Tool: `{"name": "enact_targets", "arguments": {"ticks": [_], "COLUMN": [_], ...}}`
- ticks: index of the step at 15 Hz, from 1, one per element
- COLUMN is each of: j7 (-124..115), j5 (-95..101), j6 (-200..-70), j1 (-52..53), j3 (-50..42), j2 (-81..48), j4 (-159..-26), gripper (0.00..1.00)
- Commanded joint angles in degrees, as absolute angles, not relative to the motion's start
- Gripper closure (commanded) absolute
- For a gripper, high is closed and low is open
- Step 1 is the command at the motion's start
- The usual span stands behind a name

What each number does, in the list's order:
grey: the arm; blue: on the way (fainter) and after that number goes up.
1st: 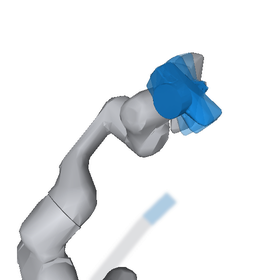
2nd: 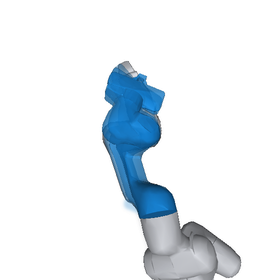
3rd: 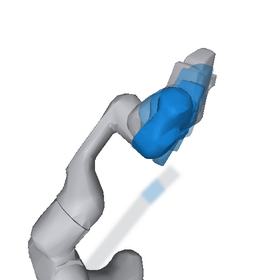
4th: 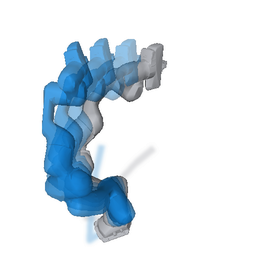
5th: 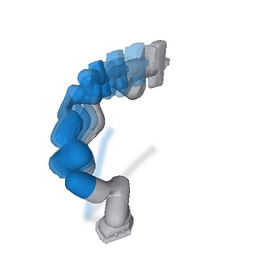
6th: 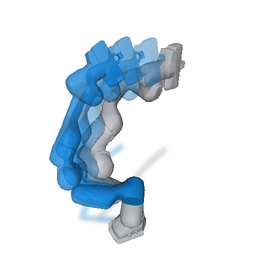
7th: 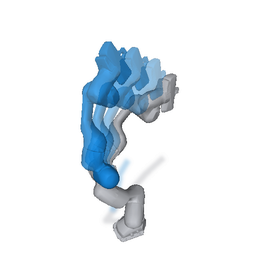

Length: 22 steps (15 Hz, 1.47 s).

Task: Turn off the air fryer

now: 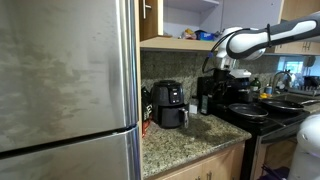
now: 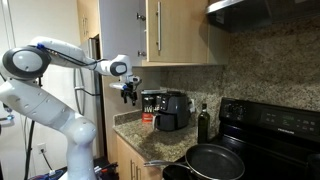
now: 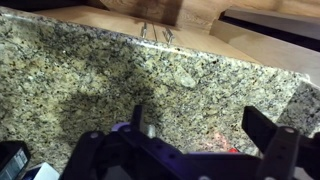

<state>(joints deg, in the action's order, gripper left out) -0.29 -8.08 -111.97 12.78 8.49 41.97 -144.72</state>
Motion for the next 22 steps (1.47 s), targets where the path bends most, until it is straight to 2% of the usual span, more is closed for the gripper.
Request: {"name": "enact_targets", "arguments": {"ticks": [1,5,6,11,17,22], "j7": [-0.2,-2.6,-1.8,-2.8,-5.9,-8.6], "j5": [-11.8,-13.8,-12.3,-12.5,-13.5,-12.5], "j6": [-124.3,-141.4,-137.0,-141.2,-158.5,-158.7], "j1": [13.9,14.8,14.9,15.0,15.4,15.4], "j3": [9.9,11.9,11.0,11.6,12.4,12.3], "j2": [32.6,22.9,27.8,22.9,22.6,22.9], "j4": [-144.4,-142.5,-144.6,-142.9,-146.3,-146.1], "gripper": [0.0,0.0,0.0,0.0,0.0,0.0]}}
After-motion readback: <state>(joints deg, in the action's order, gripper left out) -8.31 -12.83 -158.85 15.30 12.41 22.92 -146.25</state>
